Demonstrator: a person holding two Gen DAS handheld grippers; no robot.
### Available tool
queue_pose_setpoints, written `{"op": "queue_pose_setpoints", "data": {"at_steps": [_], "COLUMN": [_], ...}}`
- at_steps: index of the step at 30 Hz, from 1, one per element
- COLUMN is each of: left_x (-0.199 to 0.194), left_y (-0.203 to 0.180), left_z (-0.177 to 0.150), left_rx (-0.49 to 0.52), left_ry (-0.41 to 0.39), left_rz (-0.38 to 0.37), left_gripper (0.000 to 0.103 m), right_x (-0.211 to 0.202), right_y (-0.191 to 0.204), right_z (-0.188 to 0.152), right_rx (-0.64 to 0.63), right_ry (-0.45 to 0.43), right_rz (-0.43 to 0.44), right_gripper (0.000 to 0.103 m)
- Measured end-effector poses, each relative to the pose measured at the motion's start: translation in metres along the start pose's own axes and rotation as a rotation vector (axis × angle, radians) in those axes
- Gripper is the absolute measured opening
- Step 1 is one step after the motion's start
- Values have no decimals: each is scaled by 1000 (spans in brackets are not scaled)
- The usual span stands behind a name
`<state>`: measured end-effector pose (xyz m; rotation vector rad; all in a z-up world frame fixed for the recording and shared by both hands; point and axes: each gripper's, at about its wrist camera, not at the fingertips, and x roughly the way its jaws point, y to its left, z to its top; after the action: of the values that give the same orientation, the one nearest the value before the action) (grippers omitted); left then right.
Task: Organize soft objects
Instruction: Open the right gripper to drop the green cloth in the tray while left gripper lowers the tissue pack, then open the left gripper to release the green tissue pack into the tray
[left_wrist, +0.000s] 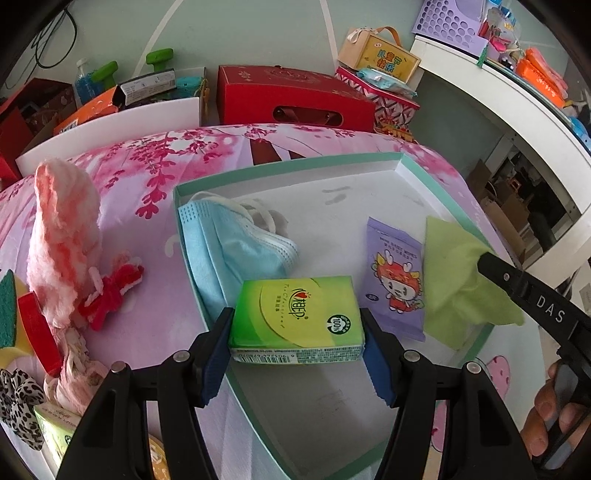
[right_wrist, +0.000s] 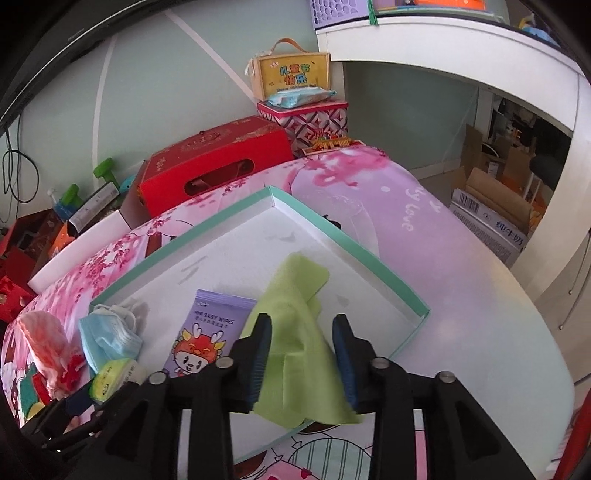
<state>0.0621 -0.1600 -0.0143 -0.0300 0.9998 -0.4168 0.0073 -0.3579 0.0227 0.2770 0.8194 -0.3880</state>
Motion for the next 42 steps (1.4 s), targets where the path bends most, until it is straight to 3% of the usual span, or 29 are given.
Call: {"op": "queue_pose_setpoints", "data": {"at_steps": [3,5,7,10,16,19,29,35,42], "left_x": [-2,-7,-14,-22,-43,-53,-76,-81,-89], "left_y": [-1,-4,-6,-6,8,27,70,85,93], "left_z": [1,1,2,4,10,13,11,7,6], "left_rx": [7,17,25,29,-13,-88,-247,-303,-306], "left_ry": [17,17,4,-14,-96,-144,-236,-248,-253], "left_rz": [-13,-7,-14,-21,55,94,225,264,326], "left_gripper": [67,70,83,87,93,100,100,100,100], "right_x": [-6,-9,-12,-12,-11,-11,-7,-6,-12], "right_y": [3,5,6,7,7,11,14,18,44], "right_z": [1,2,4,5,3,3,1,1,-1], "right_rx": [-14,-23,-33,-42,-28,-42,-51,-38,-52], "right_ry": [-10,-13,-15,-12,12,9,25,37,52], "right_rz": [0,-1,-5,-9,12,17,10,23,123], "right_gripper": [56,59,64,71,88,102,103,103,103]}}
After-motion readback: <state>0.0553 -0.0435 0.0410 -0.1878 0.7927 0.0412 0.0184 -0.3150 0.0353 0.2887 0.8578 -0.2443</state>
